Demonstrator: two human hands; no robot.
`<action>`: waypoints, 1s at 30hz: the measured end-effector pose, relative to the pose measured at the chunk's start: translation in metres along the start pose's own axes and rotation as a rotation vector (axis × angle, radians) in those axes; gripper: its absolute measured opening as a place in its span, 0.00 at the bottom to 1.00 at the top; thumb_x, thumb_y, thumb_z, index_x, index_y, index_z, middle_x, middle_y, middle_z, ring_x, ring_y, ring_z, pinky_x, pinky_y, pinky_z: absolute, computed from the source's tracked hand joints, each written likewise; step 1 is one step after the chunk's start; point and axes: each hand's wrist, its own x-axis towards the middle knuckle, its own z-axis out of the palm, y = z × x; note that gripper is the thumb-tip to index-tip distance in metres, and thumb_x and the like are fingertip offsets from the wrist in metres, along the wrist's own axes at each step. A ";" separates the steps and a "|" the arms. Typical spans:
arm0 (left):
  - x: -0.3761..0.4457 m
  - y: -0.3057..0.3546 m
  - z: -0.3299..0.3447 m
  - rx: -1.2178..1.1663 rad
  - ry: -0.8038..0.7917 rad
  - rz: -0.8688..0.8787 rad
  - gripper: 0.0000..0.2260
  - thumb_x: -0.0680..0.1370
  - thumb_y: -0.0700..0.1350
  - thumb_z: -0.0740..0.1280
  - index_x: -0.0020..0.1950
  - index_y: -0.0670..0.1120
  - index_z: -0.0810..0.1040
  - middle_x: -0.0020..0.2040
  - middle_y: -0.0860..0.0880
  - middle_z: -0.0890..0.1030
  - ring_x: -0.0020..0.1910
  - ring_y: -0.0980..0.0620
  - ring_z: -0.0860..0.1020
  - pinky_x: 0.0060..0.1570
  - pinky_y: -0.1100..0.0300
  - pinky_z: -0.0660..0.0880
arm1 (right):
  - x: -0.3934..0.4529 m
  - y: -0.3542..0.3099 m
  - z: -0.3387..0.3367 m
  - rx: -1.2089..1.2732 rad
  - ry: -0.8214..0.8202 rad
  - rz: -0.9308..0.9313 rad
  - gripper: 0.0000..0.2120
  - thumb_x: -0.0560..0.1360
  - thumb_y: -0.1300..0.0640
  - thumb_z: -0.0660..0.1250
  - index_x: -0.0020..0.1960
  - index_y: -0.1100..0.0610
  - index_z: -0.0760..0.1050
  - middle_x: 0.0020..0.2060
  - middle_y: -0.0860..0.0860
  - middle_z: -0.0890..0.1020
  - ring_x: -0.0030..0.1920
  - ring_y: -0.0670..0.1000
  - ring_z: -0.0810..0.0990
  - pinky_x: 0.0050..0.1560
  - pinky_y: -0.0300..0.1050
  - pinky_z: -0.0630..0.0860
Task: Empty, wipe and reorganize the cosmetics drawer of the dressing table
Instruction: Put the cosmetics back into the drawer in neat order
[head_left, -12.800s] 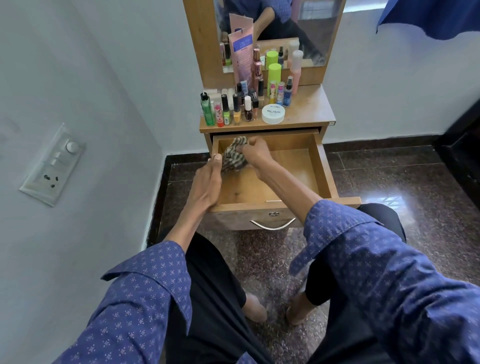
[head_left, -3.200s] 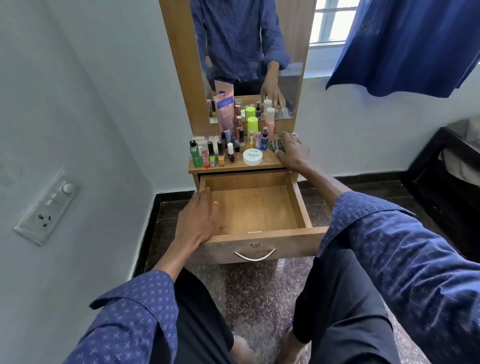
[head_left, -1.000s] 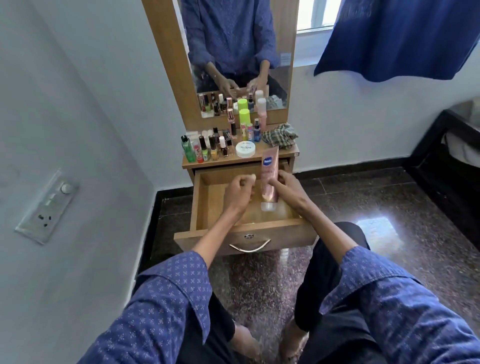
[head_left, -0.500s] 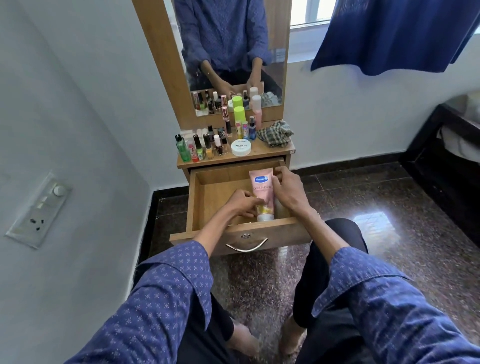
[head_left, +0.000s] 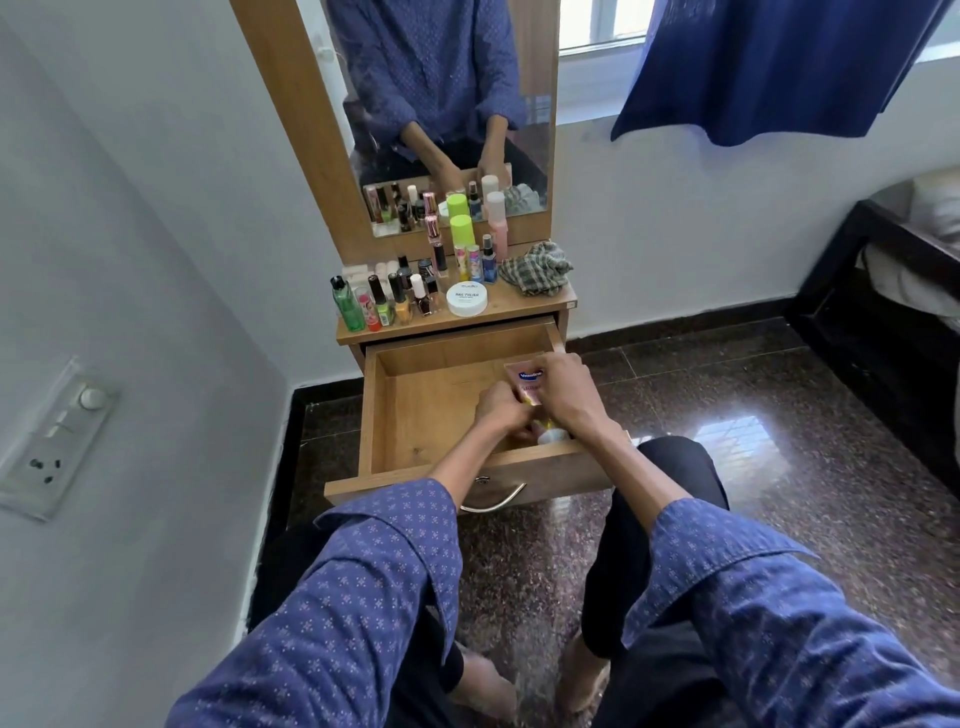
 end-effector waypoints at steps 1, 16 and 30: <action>0.001 0.000 0.001 0.014 -0.003 0.000 0.05 0.75 0.40 0.76 0.41 0.43 0.82 0.33 0.46 0.85 0.30 0.48 0.85 0.38 0.54 0.85 | 0.000 0.000 0.001 0.007 0.003 0.000 0.10 0.75 0.62 0.73 0.52 0.53 0.88 0.45 0.51 0.88 0.42 0.48 0.86 0.48 0.50 0.85; 0.005 -0.006 -0.008 0.112 -0.213 0.055 0.10 0.78 0.36 0.73 0.39 0.45 0.78 0.30 0.48 0.83 0.25 0.53 0.76 0.28 0.59 0.72 | -0.006 -0.015 -0.013 0.055 0.020 0.032 0.22 0.70 0.70 0.61 0.53 0.56 0.88 0.50 0.54 0.88 0.47 0.53 0.86 0.50 0.49 0.82; -0.026 -0.019 -0.104 0.240 0.181 0.272 0.10 0.80 0.54 0.73 0.50 0.49 0.87 0.42 0.51 0.87 0.35 0.54 0.84 0.44 0.57 0.82 | -0.008 -0.041 -0.012 -0.052 0.054 -0.189 0.13 0.77 0.66 0.66 0.55 0.57 0.86 0.53 0.51 0.87 0.54 0.52 0.85 0.55 0.49 0.81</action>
